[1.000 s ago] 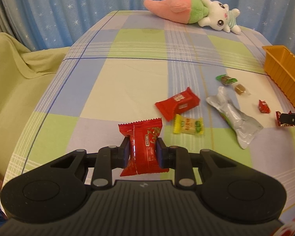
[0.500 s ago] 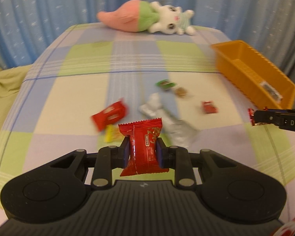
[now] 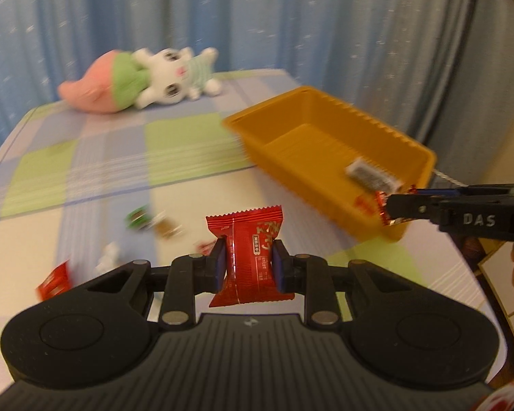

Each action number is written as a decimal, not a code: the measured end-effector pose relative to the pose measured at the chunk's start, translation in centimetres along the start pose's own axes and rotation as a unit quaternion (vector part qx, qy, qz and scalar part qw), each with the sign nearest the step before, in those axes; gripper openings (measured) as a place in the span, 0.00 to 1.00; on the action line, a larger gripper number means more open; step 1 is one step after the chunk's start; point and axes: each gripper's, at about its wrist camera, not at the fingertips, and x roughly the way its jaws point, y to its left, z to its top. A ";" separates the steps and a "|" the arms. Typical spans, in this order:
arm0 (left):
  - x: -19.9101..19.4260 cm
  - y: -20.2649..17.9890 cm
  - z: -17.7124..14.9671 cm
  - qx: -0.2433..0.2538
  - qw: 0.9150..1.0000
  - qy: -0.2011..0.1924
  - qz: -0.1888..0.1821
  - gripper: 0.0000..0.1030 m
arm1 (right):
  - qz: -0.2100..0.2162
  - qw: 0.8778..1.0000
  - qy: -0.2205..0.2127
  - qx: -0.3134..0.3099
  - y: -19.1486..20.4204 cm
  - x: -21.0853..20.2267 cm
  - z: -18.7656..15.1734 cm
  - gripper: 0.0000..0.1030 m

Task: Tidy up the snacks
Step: 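Carry both held candies over the orange tray, then open the left gripper to drop the red packet while the right releases the red-silver candy, then withdraw both open tools from the tray back over the table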

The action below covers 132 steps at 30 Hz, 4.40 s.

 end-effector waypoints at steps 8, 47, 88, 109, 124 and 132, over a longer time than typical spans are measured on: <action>2.5 -5.3 3.7 0.021 0.999 -0.016 -0.028 0.24 | -0.012 1.000 -0.018 0.019 -4.4 -0.3 2.1 0.31; 13.4 -7.6 9.0 -0.014 0.999 0.048 -0.021 0.27 | -0.001 0.996 0.015 0.091 -12.0 7.6 6.6 0.31; 4.0 -5.8 5.0 -0.060 0.998 0.022 0.004 0.50 | 0.052 0.996 0.001 0.070 -10.0 1.3 4.4 0.66; -3.1 -5.9 0.2 -0.066 0.997 -0.006 0.042 0.59 | 0.071 0.997 0.011 0.029 -6.4 -3.0 0.3 0.77; -7.1 -3.4 -4.6 -0.112 0.989 0.002 0.098 0.60 | 0.114 0.992 0.059 -0.021 -2.7 -2.6 -2.5 0.77; -9.0 -0.7 -7.3 -0.151 0.979 0.015 0.135 0.60 | 0.136 0.986 0.083 -0.046 -0.1 -1.4 -3.6 0.77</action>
